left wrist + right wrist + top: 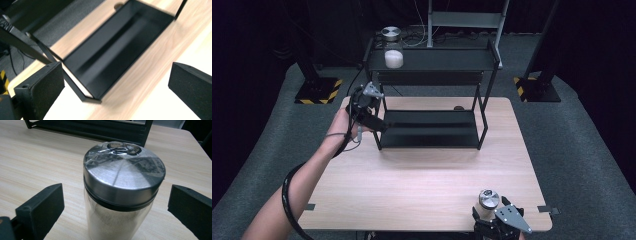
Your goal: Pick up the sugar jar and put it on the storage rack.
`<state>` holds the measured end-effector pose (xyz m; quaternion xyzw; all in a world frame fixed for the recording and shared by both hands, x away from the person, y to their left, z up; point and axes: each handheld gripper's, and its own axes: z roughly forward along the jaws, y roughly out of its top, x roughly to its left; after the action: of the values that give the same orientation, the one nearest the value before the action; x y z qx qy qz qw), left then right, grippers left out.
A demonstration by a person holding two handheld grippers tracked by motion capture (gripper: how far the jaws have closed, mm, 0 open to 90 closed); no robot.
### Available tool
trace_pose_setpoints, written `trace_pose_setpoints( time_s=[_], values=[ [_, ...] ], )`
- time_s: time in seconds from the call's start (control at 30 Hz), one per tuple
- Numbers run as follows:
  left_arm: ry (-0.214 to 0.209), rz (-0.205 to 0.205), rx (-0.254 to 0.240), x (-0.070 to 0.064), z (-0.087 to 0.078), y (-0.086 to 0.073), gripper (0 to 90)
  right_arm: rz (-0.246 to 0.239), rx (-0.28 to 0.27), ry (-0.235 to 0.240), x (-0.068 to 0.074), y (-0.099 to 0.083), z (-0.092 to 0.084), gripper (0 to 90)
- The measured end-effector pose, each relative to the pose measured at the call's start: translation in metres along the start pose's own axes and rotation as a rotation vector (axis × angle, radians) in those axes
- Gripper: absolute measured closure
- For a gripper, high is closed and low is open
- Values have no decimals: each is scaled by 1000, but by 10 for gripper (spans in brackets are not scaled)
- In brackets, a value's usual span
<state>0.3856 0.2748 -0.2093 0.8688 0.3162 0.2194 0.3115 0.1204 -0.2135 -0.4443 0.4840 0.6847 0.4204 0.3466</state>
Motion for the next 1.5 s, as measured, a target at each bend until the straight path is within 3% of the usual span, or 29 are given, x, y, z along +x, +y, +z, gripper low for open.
trace_pose_setpoints(
  time_s=[0.13, 0.23, 0.3, 0.53, 0.63, 0.8, 0.93, 1.13, 1.5],
  values=[
    [-3, -6, 30, -10, 15, -25, 0, 1, -1, -2, -1, 0, 0, 0],
    [22, -12, 44, -22, 27, -47, 0, 3, -3, -2, -1, -1, 0, 0],
    [23, -37, 43, -29, 35, -67, 0, 2, -1, -4, -1, -1, 0, 0],
    [-52, -148, 85, -36, 70, -128, 0, 1, 4, -5, -1, 0, 1, 0],
    [-64, -173, 98, -39, 79, -144, 0, 0, 4, -6, 0, 0, 1, 0],
    [-73, -207, 107, -46, 90, -163, 0, -4, 3, -9, 1, 1, 0, 0],
    [-71, -240, 67, -51, 92, -179, 0, -8, 2, -8, 1, 1, 0, 0],
    [-56, -260, 72, -57, 98, -192, 0, -10, 4, -7, 1, 1, 1, 0],
    [1, -272, -28, -75, 98, -216, 0, -12, 5, -5, 3, 1, 2, 0]
  ],
)
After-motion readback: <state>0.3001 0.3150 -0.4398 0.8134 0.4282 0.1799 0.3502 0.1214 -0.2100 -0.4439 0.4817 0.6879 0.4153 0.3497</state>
